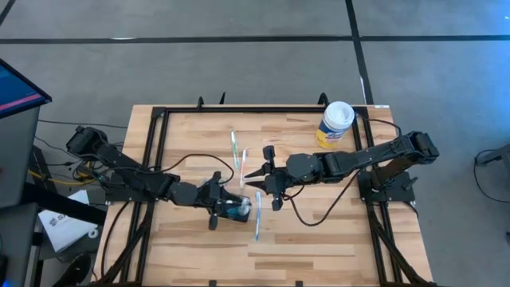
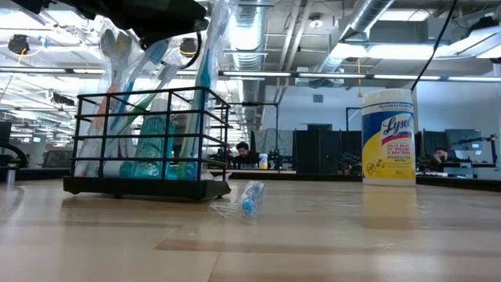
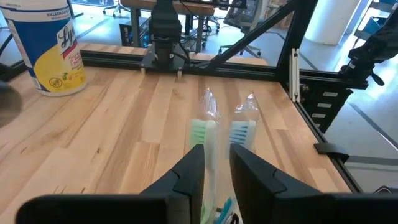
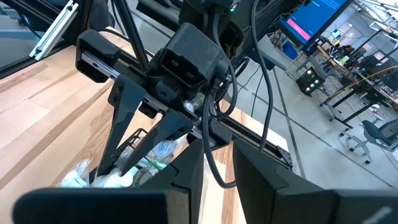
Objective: Pick & Place toothbrushing station
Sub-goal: Put the blue toothbrush into the wire organizer
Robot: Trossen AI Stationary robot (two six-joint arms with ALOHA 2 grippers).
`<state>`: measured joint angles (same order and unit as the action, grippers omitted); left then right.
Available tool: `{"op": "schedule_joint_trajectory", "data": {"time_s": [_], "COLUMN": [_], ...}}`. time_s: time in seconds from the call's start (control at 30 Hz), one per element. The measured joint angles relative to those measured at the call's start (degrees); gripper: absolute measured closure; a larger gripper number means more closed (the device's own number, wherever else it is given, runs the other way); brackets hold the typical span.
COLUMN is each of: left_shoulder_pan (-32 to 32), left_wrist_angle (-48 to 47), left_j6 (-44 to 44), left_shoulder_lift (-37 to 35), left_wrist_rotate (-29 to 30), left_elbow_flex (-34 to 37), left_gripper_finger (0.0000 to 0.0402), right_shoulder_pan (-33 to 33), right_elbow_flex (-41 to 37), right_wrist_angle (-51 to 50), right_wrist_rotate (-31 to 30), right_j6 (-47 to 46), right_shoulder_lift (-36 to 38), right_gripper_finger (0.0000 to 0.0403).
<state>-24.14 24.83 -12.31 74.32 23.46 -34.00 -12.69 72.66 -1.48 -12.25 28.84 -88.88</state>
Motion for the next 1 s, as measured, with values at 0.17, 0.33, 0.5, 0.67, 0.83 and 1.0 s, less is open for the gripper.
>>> {"op": "schedule_joint_trajectory", "data": {"time_s": [0.17,0.33,0.5,0.67,0.83,1.0], "left_shoulder_pan": [0.0,-0.02,-0.26,-0.26,-0.26,-0.26], "left_wrist_angle": [0.65,1.07,1.41,1.4,1.45,1.37], "left_j6": [0.0,0.98,1.31,3.2,4.5,4.52], "left_shoulder_lift": [-0.14,-2.18,-5.37,-8.1,-9.35,-9.48], "left_wrist_rotate": [-0.01,0.0,0.02,0.02,0.0,0.02], "left_elbow_flex": [0.0,0.02,0.02,0.02,0.02,0.02], "left_gripper_finger": [0.0328,0.0329,0.0328,0.0328,0.0328,0.0328], "right_shoulder_pan": [0.0,0.0,-0.02,-0.29,-0.9,-1.1], "right_elbow_flex": [0.0,0.02,0.02,0.02,0.02,0.05], "right_wrist_angle": [-0.14,-2.08,-7.82,-14.74,-21.85,-23.27], "right_wrist_rotate": [0.0,0.0,0.0,0.43,3.9,5.76], "right_j6": [0.0,0.0,0.0,-3.42,-10.08,-26.22], "right_shoulder_lift": [-0.02,-0.04,-0.04,-0.04,-0.09,-1.78], "right_gripper_finger": [0.0326,0.0326,0.0326,0.0326,0.0326,0.0326]}}
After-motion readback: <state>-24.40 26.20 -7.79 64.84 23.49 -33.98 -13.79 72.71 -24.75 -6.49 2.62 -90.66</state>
